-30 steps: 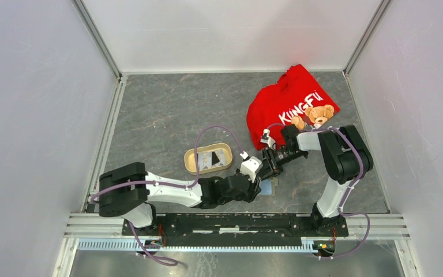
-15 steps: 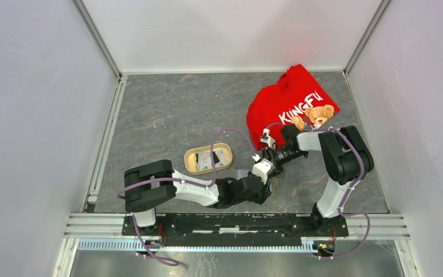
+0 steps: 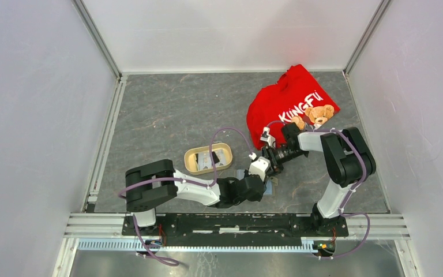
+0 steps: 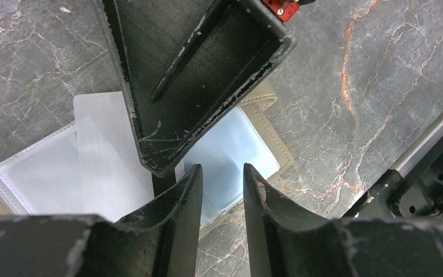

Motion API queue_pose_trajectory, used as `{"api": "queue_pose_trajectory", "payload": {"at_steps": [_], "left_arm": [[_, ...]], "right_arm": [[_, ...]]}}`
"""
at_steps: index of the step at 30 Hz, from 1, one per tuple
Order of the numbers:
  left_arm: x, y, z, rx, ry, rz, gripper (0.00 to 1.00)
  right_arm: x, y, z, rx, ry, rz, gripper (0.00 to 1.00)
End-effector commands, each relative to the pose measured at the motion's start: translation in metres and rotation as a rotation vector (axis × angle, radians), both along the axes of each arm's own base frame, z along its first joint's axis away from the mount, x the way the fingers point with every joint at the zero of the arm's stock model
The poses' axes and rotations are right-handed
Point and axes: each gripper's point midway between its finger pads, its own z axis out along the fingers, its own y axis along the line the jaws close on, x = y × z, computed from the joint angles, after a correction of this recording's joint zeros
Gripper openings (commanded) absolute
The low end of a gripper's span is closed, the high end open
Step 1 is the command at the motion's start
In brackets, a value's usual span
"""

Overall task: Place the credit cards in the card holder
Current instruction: Insert the credit card into the card holder.

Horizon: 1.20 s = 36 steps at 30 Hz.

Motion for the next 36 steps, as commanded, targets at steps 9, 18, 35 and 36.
{"api": "queue_pose_trajectory", "payload": {"at_steps": [9,18,35,36], "left_arm": [[-0.005,-0.016,0.019,-0.104,0.012,-0.024,0.39],[-0.004,0.009,0.081,-0.217,-0.076,-0.040,0.42],[0.028,0.097,0.072,-0.224,-0.059,0.105,0.47],[0.029,0.096,0.071,-0.225,-0.054,0.104,0.47]], "right_arm": [[0.029,-0.016,0.001,-0.074,-0.185,0.004,0.55],[0.029,-0.011,0.002,-0.040,-0.165,0.007,0.52],[0.034,-0.010,0.002,-0.022,-0.213,0.030,0.35],[0.035,-0.010,0.001,-0.029,-0.230,0.036,0.35]]}}
